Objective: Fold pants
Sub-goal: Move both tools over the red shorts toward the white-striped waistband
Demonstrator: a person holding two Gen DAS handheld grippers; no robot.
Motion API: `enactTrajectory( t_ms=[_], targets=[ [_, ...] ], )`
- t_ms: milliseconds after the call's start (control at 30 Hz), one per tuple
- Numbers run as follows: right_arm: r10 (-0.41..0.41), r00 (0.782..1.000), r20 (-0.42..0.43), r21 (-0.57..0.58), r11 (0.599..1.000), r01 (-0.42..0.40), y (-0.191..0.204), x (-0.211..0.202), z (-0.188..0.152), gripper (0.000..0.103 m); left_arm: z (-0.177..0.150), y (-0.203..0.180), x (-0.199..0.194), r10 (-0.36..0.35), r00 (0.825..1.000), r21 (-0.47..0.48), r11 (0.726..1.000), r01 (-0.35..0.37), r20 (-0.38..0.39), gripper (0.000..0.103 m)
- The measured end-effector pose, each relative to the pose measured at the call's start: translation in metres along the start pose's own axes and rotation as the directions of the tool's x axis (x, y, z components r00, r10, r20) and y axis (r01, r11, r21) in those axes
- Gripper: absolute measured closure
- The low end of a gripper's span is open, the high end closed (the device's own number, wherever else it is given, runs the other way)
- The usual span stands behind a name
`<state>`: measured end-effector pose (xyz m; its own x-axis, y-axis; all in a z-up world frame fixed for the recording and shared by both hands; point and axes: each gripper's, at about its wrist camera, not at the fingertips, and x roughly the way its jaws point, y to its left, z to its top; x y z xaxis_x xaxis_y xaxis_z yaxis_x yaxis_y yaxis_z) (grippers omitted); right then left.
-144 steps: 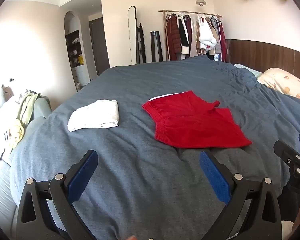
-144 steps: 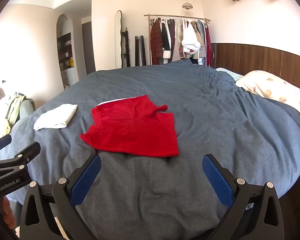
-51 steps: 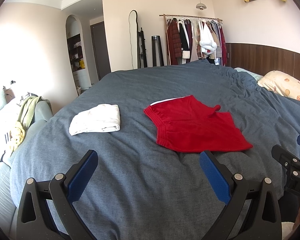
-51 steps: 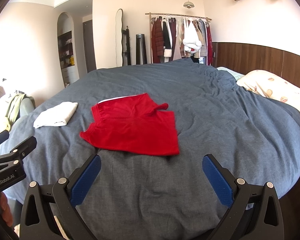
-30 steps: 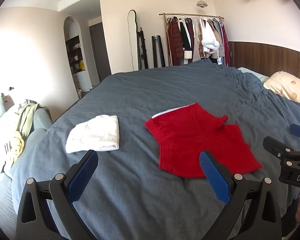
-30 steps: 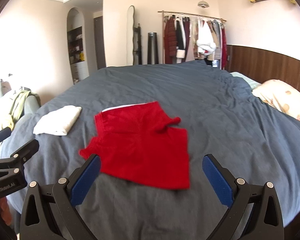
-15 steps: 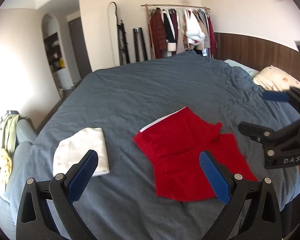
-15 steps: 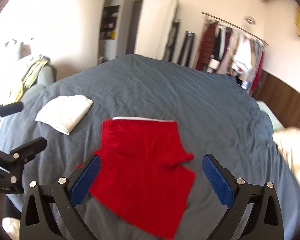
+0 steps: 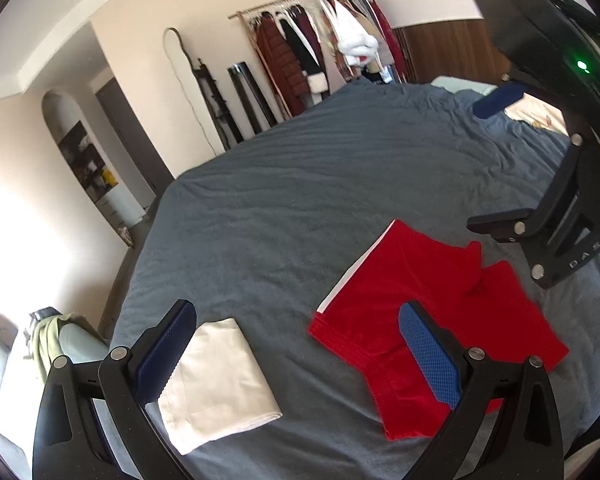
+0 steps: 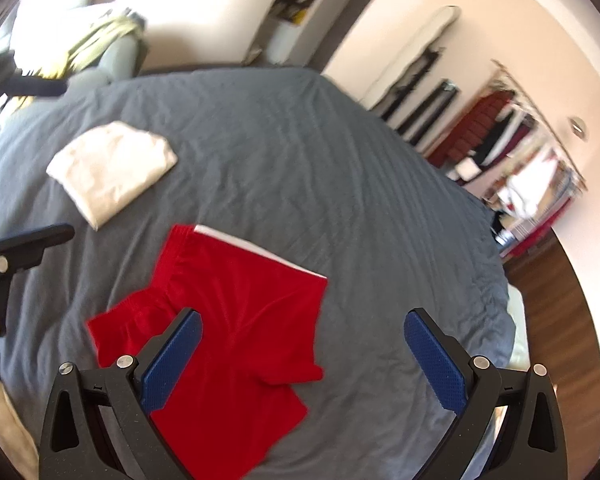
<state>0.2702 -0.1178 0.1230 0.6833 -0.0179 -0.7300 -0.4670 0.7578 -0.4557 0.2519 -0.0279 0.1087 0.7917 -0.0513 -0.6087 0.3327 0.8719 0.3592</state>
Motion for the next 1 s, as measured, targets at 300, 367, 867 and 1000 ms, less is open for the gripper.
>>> enactTrajectory(
  t_ms=[300, 367, 867, 1000],
  targets=[
    [0.088, 0.989, -0.117, -0.073, 0.993, -0.097, -0.028, 0.053, 0.034, 0.001, 0.027, 0.027, 0.049, -0.12, 0.989, -0.05, 0.992, 0.117, -0.083, 0.0],
    [0.116, 0.981, -0.157, -0.094, 0.987, -0.131, -0.033, 0.067, 0.04, 0.001, 0.031, 0.032, 0.062, -0.134, 0.985, -0.057, 0.99, 0.129, -0.108, 0.0],
    [0.192, 0.909, -0.369, -0.224, 0.931, -0.288, -0.038, 0.163, 0.07, 0.003, 0.045, 0.037, 0.139, -0.215, 0.947, 0.023, 0.974, 0.227, -0.24, 0.007],
    [0.193, 0.887, -0.419, -0.264, 0.909, -0.322, -0.034, 0.189, 0.071, 0.009, 0.04, 0.035, 0.165, -0.256, 0.926, 0.008, 0.963, 0.268, -0.277, 0.016]
  ],
)
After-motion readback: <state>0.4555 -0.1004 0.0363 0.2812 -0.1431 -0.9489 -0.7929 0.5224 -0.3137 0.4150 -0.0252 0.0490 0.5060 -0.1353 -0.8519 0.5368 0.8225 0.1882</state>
